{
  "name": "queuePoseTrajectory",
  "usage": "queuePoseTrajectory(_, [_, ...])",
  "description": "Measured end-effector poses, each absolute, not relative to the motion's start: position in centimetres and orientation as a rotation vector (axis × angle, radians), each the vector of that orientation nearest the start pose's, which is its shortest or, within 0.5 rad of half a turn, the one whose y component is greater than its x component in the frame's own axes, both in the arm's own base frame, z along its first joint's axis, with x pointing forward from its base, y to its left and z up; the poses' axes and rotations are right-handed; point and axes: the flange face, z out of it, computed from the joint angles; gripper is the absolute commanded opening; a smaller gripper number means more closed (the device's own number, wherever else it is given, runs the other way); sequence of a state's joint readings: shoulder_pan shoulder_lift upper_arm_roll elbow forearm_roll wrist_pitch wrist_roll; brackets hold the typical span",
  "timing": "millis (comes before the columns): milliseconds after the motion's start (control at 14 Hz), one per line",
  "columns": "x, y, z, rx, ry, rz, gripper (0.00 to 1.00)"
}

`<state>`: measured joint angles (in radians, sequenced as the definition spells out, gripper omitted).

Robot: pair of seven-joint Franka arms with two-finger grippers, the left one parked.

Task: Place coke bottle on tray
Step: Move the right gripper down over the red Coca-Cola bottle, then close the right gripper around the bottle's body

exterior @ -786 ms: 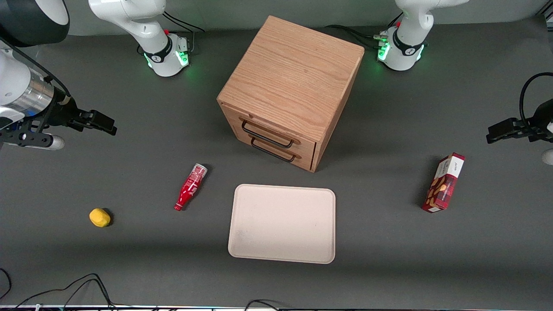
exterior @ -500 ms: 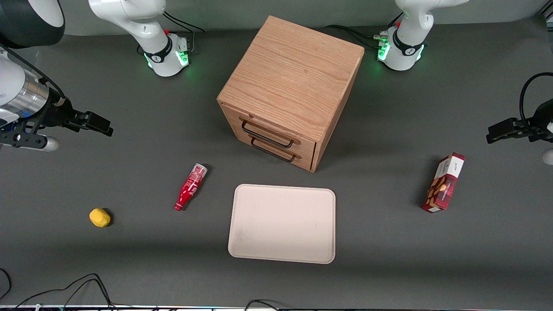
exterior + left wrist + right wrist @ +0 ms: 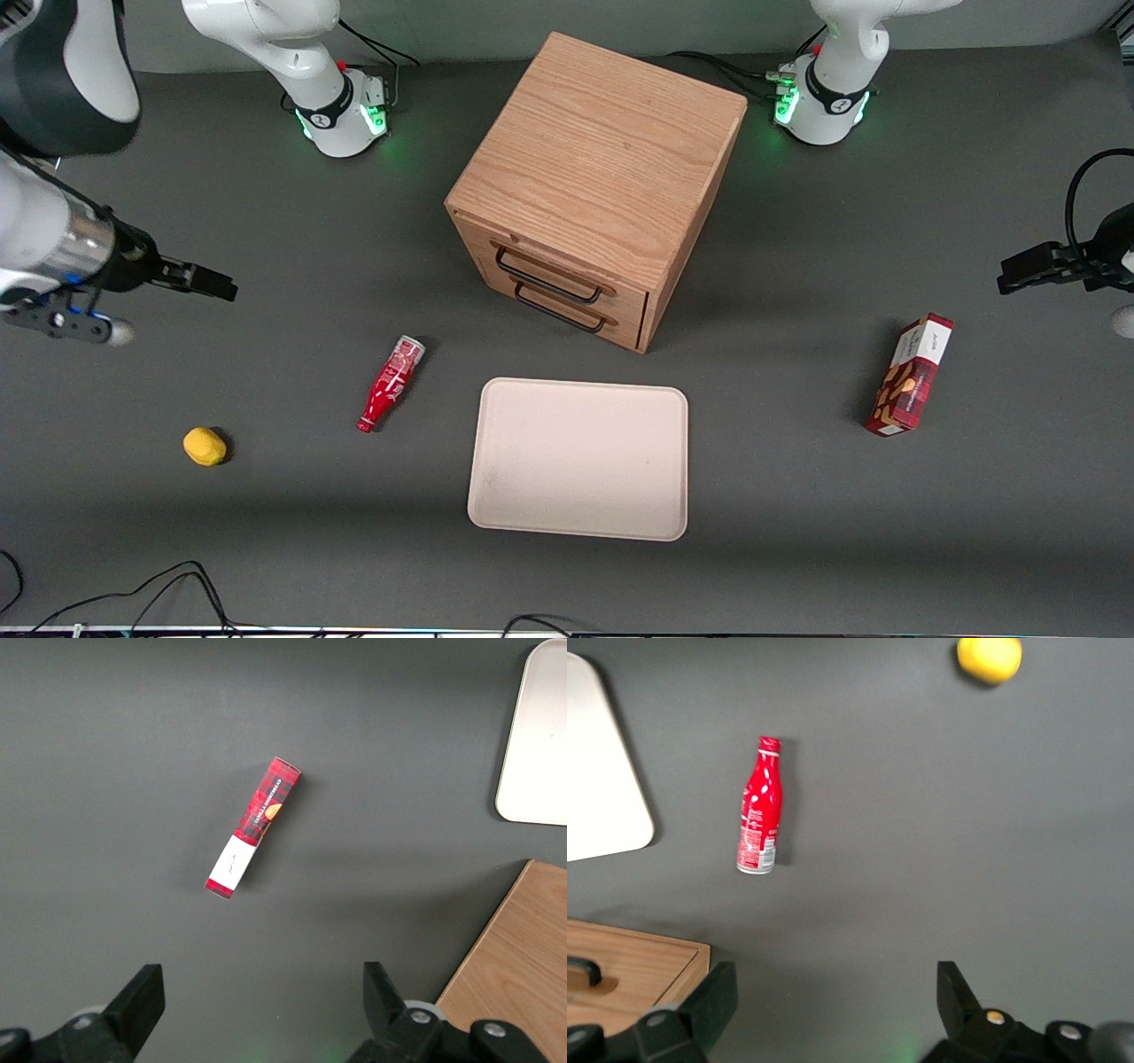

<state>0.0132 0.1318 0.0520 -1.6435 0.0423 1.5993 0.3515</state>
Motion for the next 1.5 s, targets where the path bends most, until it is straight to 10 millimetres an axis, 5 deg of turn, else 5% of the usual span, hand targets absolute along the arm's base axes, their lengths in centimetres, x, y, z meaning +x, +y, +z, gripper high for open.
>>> queuePoseTrajectory(286, [61.8, 8.0, 42.5, -3.023, 0.661, 0.251, 1.00])
queuePoseTrajectory(571, [61.6, 11.6, 34.5, -2.971, 0.807, 0.203, 1.00])
queuePoseTrajectory(929, [59.4, 16.5, 27.5, -2.959, 0.874, 0.102, 1.00])
queuePoseTrajectory(1214, [58.8, 17.3, 22.1, -2.992, 0.895, 0.078, 1.00])
queuePoseTrajectory(1500, [58.5, 17.3, 19.2, -3.014, 0.891, 0.068, 1.00])
